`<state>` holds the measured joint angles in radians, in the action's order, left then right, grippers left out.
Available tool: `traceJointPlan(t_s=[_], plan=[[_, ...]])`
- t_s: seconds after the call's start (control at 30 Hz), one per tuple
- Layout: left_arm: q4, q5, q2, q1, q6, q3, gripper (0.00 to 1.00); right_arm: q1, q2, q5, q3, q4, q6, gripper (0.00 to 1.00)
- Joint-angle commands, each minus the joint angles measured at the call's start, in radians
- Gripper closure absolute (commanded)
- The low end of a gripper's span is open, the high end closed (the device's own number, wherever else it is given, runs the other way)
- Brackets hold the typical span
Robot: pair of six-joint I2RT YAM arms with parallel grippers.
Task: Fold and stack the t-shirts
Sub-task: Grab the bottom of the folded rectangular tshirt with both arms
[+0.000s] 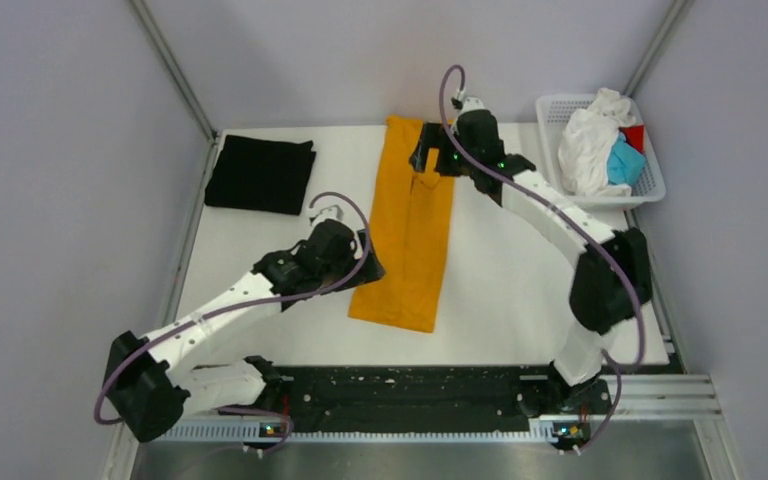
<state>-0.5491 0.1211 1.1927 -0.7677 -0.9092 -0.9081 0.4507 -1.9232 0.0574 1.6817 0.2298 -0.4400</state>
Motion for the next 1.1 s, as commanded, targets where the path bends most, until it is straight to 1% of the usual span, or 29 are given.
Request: traceJointPlan(t_s=[0.0,0.07,0.1,0.2,0.27,0.37,0.43,0.47,0.57,0.63,0.73,0.8,0.9,1.0,1.07], plan=[[-0.157,0.063,-0.079,0.107,0.073,0.152,0.01,0.134,0.302,-0.165,-0.467,0.122,-0.02,0.02],[-0.127,-0.03,-0.071,0.175,0.104,0.188,0.01,0.183,0.415,-0.175,-0.612,0.156,-0.051,0.03],[-0.114,-0.05,-0.062,0.194,0.111,0.202,0.02,0.207,0.462,-0.173,-0.671,0.176,-0.074,0.04],[-0.049,-0.109,-0.019,0.211,0.131,0.223,0.06,0.289,0.558,-0.142,-0.786,0.212,-0.156,0.06],[-0.016,-0.174,0.021,0.213,0.142,0.222,0.11,0.351,0.58,-0.127,-0.825,0.21,-0.209,0.07],[-0.03,-0.211,0.095,0.214,0.165,0.197,0.2,0.421,0.573,-0.133,-0.853,0.203,-0.276,0.09],[-0.01,-0.226,0.131,0.214,0.171,0.208,0.27,0.45,0.559,-0.152,-0.876,0.192,-0.317,0.1],[0.01,-0.239,0.147,0.215,0.173,0.218,0.29,0.459,0.549,-0.151,-0.885,0.182,-0.332,0.11],[0.028,-0.245,0.208,0.214,0.178,0.227,0.39,0.489,0.518,-0.162,-0.907,0.152,-0.367,0.16],[0.036,-0.224,0.239,0.215,0.177,0.231,0.42,0.516,0.497,-0.176,-0.914,0.14,-0.382,0.19],[0.05,-0.224,0.272,0.215,0.177,0.233,0.42,0.542,0.463,-0.164,-0.913,0.136,-0.393,0.24],[0.061,-0.215,0.277,0.215,0.177,0.236,0.45,0.562,0.45,-0.16,-0.913,0.136,-0.392,0.26],[0.076,-0.203,0.293,0.219,0.185,0.23,0.51,0.58,0.435,-0.161,-0.916,0.14,-0.394,0.27],[0.091,-0.213,0.322,0.221,0.193,0.217,0.61,0.584,0.425,-0.172,-0.921,0.142,-0.401,0.29],[0.11,-0.226,0.343,0.22,0.195,0.211,0.72,0.585,0.422,-0.192,-0.93,0.131,-0.402,0.3]])
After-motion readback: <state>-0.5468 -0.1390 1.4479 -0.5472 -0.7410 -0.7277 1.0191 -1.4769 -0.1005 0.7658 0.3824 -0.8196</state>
